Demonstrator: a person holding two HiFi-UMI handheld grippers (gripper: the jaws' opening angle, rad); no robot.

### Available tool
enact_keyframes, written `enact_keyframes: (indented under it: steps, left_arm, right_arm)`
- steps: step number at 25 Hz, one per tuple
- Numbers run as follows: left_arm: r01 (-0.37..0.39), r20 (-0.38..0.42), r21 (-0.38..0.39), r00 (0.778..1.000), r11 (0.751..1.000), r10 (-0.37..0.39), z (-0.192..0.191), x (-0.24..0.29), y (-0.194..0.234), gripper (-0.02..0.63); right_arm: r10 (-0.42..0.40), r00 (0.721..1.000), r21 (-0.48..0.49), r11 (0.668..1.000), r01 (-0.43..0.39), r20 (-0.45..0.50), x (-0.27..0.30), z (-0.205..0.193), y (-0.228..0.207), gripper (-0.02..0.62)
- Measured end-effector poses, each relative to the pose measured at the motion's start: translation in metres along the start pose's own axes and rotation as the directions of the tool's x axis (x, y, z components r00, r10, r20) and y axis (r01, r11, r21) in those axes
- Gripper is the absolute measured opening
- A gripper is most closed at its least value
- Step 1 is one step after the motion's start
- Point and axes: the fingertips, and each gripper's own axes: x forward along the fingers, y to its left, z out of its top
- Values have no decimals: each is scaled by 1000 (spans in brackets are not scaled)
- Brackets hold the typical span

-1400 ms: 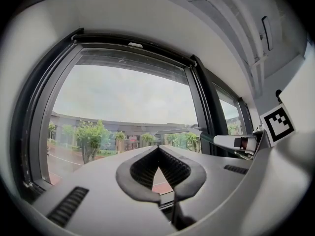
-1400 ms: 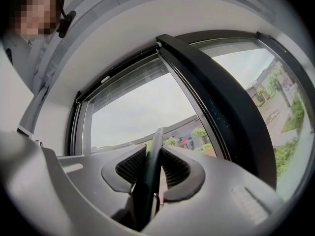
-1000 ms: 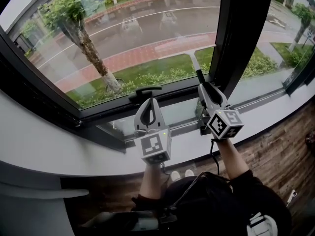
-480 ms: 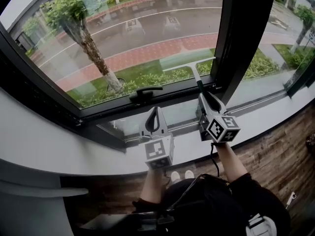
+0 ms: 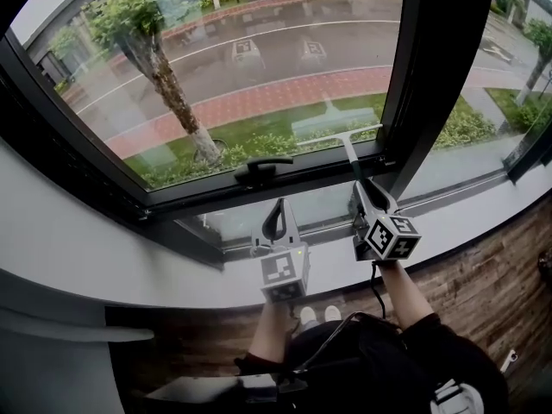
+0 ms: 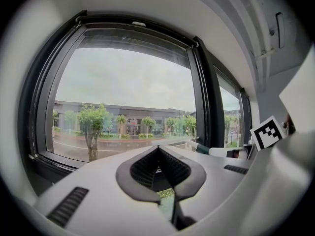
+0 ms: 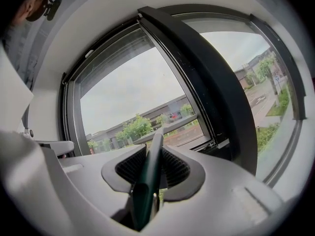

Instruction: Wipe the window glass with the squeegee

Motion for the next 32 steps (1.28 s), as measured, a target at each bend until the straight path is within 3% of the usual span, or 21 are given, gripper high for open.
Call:
enact_keyframes:
  steps: [12, 16, 20, 25, 32]
  left_arm:
    - [-29, -33, -17, 999, 999, 29, -15, -4, 6, 2]
    - [-50, -11, -11, 999, 999, 50, -4, -11, 10, 2]
    - [-59, 50, 34, 997, 998, 58, 41, -20, 12, 2]
    - [-73, 170, 38, 983, 997, 66, 119, -35, 24, 2]
    - [-107, 339, 123, 939, 987, 59, 231, -51, 53, 2]
  right_arm:
    - [-7, 998, 23, 1000, 8, -57, 2, -21, -5, 97]
    - [40, 999, -22, 999, -40, 6, -10, 6, 18, 97]
    - [116, 984, -67, 992, -108, 135, -24, 68, 59, 98]
    - [245, 925, -118, 968, -220, 290, -30, 155, 121, 98]
    - [372, 804, -232, 927, -295, 463, -16, 266, 220, 98]
